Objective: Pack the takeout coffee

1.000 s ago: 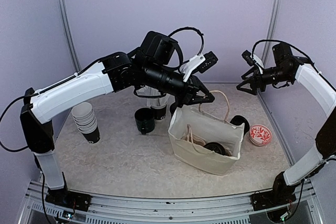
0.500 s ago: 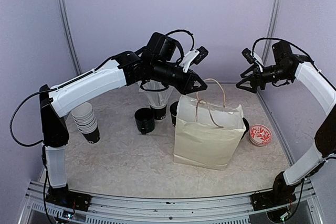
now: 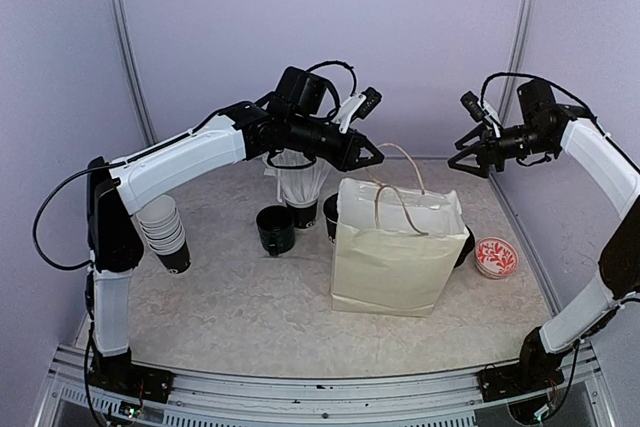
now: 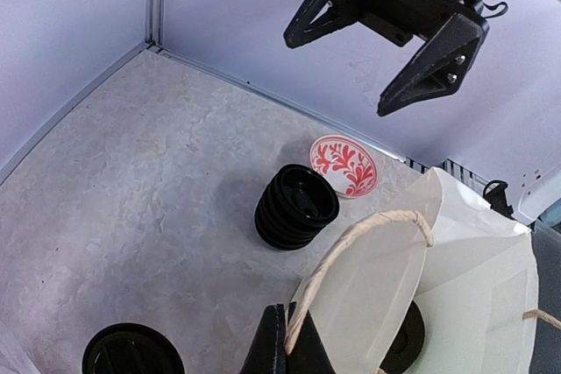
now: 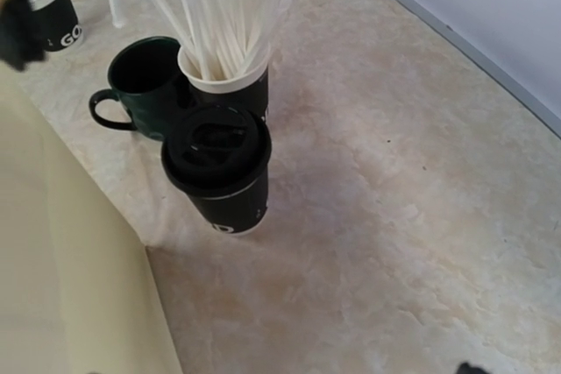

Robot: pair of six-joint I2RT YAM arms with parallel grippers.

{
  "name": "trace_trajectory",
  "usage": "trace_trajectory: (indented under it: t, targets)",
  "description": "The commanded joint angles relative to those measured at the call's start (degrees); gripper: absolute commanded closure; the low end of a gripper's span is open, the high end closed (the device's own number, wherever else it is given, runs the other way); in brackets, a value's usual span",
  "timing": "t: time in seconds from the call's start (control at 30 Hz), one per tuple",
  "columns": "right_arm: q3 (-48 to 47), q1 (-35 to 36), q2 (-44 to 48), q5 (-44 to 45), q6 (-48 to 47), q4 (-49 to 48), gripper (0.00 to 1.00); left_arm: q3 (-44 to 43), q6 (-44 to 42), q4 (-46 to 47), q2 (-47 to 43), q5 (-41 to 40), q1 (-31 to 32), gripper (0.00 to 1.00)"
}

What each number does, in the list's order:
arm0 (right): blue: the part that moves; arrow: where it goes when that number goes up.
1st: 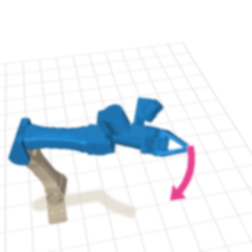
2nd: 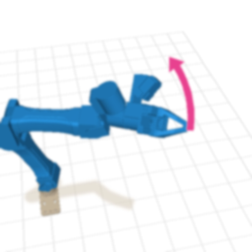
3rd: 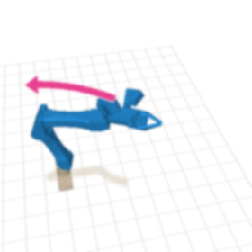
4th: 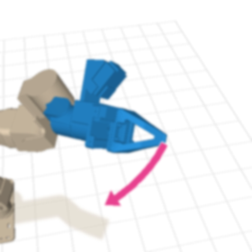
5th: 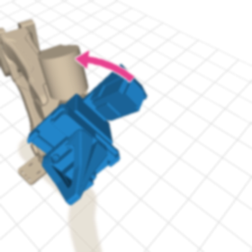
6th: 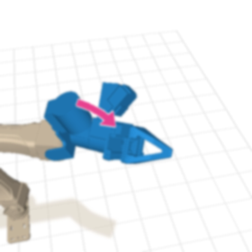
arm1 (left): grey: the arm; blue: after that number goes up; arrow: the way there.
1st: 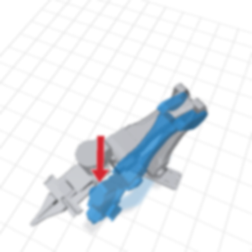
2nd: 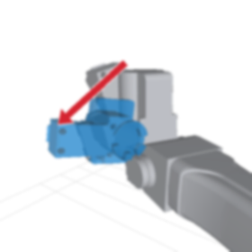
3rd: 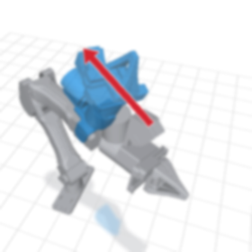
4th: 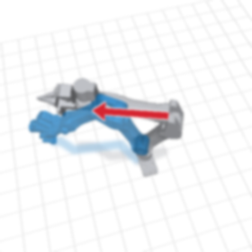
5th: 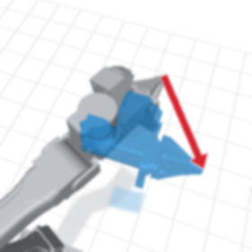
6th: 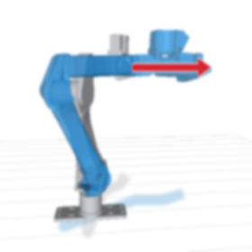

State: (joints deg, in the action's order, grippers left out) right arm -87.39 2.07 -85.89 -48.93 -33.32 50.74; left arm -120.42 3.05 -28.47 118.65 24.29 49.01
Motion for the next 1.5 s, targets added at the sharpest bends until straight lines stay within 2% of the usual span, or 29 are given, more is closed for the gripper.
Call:
trace_trajectory:
  t: [0.0, 0.47, 0.67, 0.77, 0.93, 0.97, 1.0, 1.1, 1.23, 1.47]
  targets:
    - [0.9, -0.1, 0.5, -1.2, 0.5, -0.3, 0.15, 0.3, 0.9, 2.9, 1.8, 2.9, -1.5, 1.00]
    - [2.3, -0.1, 0.9, -1.1, 0.3, -1.3, 0.15, 0.6, 1.2, 4.8, 6.8, 6.2, -3.5, 1.00]
    - [3.6, -0.1, 1.1, -1.3, 0.3, -1.7, 0.15, 3.6, 0.7, 7.1, 7.1, 8.9, -3.5, 0.97]
    - [4.1, -0.1, 1.3, -1.3, 0.3, -2.0, 0.15, 4.3, 0.7, 6.9, 7.3, 9.5, -3.6, 0.88]
    - [4.6, 0.0, 1.7, -1.3, -0.1, -1.8, 0.15, 7.1, 0.4, 4.9, 6.2, 14.2, -2.9, 0.54]
    - [4.8, 0.0, 1.7, -1.3, -0.1, -1.8, 0.15, 8.8, -0.2, 5.4, 5.4, 14.9, -2.6, 0.44]
    - [4.9, 0.0, 1.7, -1.3, -0.2, -1.7, 0.15, 10.6, -1.0, 6.1, 4.2, 15.5, -2.1, 0.39]
    - [5.8, -0.1, 2.0, -1.2, -0.4, -2.1, 0.15, 13.8, -2.1, 7.8, 1.1, 15.4, -1.2, 0.36]
    - [7.3, -0.1, 1.8, -1.6, -0.2, -3.0, 0.15, 13.7, -0.2, 9.7, 0.7, 15.9, -1.5, 0.36]
    - [6.1, -0.1, 1.7, -2.2, 0.3, -2.8, 0.15, 12.3, 9.5, 19.6, -0.5, 22.5, -3.0, 0.36]
